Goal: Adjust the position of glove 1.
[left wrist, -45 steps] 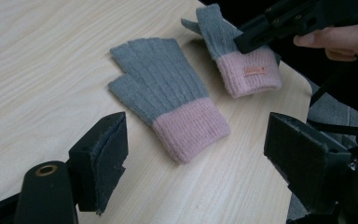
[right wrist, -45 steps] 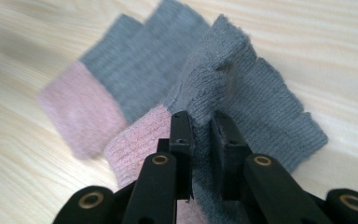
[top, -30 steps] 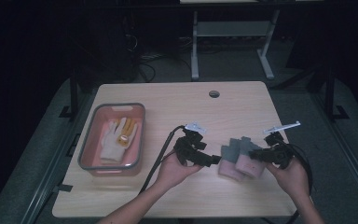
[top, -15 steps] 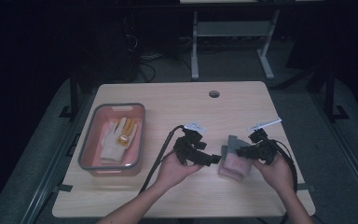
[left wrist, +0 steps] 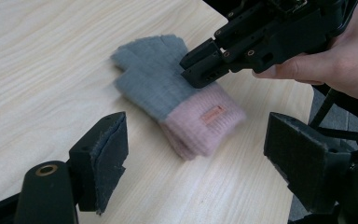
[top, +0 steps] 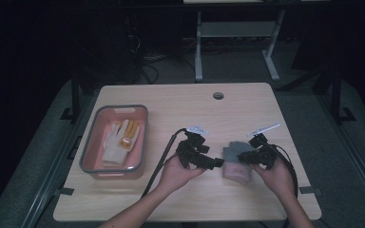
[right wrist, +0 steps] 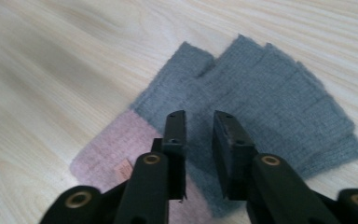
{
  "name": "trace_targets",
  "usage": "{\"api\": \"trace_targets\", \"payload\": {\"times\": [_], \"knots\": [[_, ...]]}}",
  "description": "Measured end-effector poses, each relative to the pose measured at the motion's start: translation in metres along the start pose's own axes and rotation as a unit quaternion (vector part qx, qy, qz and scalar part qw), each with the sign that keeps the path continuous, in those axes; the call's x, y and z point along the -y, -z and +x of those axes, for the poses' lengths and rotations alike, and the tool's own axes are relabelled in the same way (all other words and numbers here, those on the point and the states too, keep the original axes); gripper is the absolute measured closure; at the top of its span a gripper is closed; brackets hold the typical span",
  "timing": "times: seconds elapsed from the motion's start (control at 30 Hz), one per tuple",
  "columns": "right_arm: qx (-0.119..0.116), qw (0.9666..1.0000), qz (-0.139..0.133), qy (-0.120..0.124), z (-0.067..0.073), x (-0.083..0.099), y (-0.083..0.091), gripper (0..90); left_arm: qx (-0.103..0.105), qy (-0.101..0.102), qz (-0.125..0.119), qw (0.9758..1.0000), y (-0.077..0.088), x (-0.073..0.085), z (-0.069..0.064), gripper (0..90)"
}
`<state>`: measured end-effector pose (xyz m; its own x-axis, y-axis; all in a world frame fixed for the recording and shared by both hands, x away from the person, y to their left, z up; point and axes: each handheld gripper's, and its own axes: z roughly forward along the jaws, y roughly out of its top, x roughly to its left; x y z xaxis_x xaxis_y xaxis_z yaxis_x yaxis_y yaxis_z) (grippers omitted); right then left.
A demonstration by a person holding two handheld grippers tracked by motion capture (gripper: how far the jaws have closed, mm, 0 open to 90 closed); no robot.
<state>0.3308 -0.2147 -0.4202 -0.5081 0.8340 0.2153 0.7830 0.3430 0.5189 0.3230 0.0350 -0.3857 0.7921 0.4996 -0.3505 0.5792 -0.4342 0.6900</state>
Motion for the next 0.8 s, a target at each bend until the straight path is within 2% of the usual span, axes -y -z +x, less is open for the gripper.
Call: {"api": "trace_targets", "payload": {"times": [0.13,0.33,0.43,0.57,0.7,0.8], "knots": [[0.001,0.9999,-0.013,-0.006,-0.002,0.002,0.005,73.3,-0.003,0.0,0.003,1.0,-0.003,0.001,0.001,22.0],[-0.002,0.9999,0.003,-0.017,-0.007,0.009,-0.001,75.5,-0.003,0.006,0.015,0.9999,-0.013,0.003,0.001,23.1],[-0.007,0.9995,0.0,-0.031,-0.01,0.014,-0.003,70.9,-0.002,0.007,0.021,0.9997,-0.02,0.004,0.001,23.8],[-0.005,0.9991,-0.012,-0.04,-0.012,0.017,0.005,62.2,0.001,0.015,0.034,0.9993,-0.031,0.005,0.003,24.6],[-0.001,0.9984,-0.024,-0.052,-0.018,0.021,0.013,55.8,0.007,0.039,0.031,0.9987,-0.04,0.005,0.004,26.5],[-0.005,0.9973,-0.029,-0.067,-0.023,0.027,0.015,52.3,0.003,0.047,0.034,0.9983,-0.045,0.005,0.004,29.4]]}}
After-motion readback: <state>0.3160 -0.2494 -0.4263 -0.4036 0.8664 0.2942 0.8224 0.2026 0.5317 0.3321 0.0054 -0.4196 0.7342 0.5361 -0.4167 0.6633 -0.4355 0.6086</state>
